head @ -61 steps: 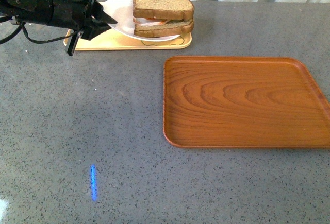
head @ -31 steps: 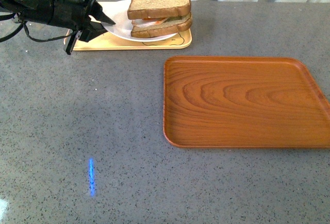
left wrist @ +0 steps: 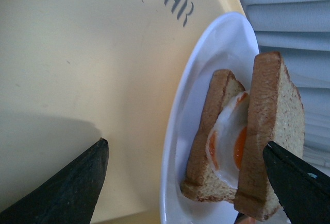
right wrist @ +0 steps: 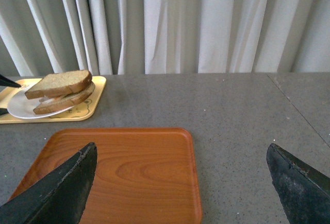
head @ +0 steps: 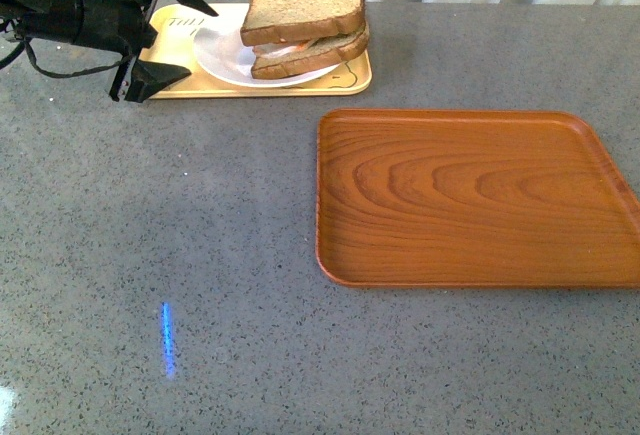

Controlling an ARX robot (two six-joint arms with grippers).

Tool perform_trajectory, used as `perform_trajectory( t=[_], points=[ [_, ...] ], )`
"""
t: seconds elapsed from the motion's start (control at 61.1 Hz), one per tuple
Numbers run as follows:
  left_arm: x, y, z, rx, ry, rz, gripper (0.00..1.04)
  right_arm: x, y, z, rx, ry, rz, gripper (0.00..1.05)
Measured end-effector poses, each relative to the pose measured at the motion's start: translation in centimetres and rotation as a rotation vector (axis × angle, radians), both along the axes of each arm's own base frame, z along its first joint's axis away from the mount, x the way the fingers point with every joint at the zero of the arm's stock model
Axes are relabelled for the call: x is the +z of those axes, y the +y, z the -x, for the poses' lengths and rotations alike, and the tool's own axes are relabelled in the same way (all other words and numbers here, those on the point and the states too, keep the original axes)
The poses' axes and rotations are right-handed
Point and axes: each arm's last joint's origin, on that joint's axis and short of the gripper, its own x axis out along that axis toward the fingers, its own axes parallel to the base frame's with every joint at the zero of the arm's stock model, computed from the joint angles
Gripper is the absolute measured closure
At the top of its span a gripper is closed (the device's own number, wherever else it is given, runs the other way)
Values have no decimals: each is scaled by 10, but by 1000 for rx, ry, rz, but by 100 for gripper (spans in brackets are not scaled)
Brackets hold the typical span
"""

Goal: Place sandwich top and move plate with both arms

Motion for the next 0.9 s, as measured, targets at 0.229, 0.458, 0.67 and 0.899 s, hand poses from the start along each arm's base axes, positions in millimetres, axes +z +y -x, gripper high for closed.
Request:
perform_trajectory(
  t=[0.229, 0.458, 0.67, 0.899],
  points=[
    [1, 20, -1, 38, -20, 11, 13, 0, 0, 0, 0, 0, 0, 9],
    [19, 44, 28, 100, -140, 109, 10, 0, 0, 0, 0, 0, 0, 9],
    [61, 61, 99, 123, -370, 39, 9, 0, 0, 0, 0, 0, 0, 9],
    [87, 58, 265, 352, -824, -872, 55, 0, 0, 0, 0, 0, 0, 9]
  ],
)
